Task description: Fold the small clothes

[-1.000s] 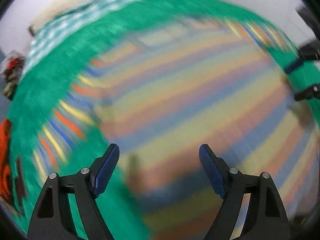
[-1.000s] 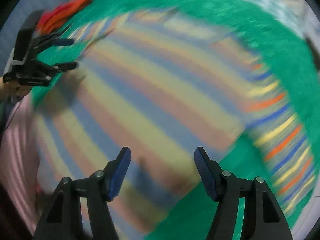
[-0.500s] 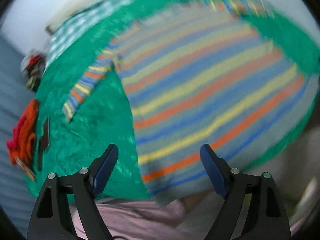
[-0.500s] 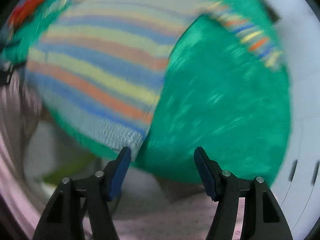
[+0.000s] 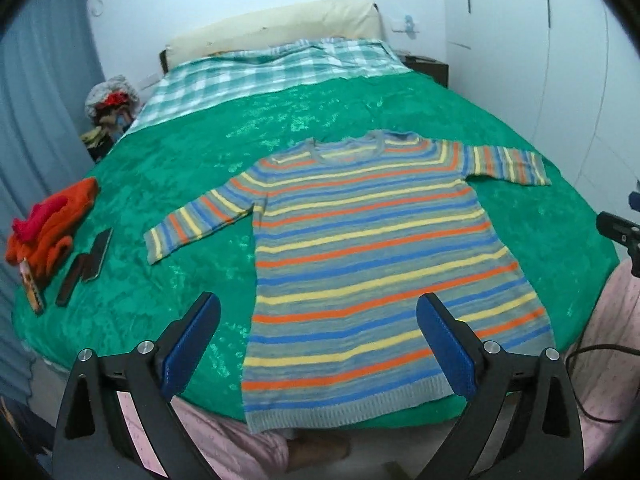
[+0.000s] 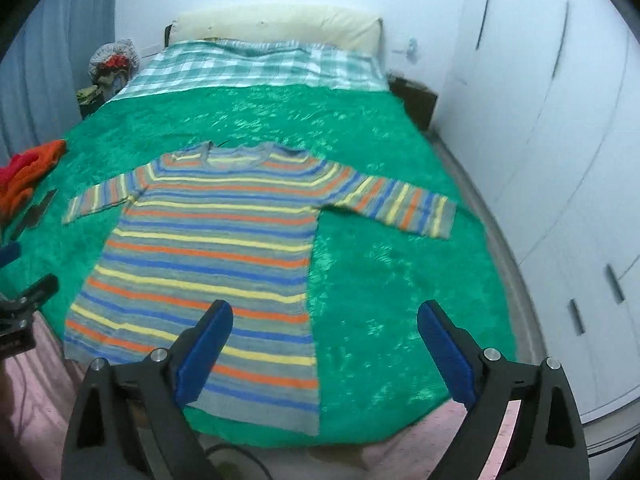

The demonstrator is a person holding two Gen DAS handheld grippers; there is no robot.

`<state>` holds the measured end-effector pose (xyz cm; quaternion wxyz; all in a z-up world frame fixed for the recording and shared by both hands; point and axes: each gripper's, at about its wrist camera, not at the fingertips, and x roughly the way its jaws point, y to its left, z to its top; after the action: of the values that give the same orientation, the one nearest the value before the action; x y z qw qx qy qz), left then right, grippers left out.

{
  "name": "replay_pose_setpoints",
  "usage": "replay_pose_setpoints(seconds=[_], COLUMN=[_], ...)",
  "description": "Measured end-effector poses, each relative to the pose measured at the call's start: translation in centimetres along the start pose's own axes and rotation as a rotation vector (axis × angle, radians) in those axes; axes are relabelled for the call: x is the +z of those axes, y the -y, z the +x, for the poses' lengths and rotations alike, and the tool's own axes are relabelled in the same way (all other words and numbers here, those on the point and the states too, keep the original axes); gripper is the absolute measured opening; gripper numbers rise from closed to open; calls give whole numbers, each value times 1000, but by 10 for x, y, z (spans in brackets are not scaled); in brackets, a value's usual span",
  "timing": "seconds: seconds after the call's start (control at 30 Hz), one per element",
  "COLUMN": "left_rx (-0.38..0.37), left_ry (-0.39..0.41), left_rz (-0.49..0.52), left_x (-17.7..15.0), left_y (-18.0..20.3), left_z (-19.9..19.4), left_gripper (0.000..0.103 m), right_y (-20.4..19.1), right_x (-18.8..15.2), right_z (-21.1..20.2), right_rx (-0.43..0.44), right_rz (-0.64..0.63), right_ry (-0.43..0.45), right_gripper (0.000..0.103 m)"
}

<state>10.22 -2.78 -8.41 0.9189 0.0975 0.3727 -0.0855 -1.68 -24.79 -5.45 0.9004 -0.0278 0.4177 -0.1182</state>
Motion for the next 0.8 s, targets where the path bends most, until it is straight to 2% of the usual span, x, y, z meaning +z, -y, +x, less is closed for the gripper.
replay_pose_setpoints(seconds=[0.17,0.47,0.63,0.8], left_rx=[6,38,48,38], left_ry=[11,28,22,-12], left_rz=[-54,-79,-70,-63], left_x=[-5,-4,-1,3], left_y=[-10,-22,-23,-24], left_z=[-11,-22,-15,11], left_gripper=[99,99,100,100], right_y=[5,9,13,16], right_x=[-3,-4,1,10], right_z=[-14,-27,-24,-3], right_rx=[-38,-64,-87,-117], right_rz=[6,5,4,-4], right_ry=[20,47,43,17], right_gripper=[95,95,95,95])
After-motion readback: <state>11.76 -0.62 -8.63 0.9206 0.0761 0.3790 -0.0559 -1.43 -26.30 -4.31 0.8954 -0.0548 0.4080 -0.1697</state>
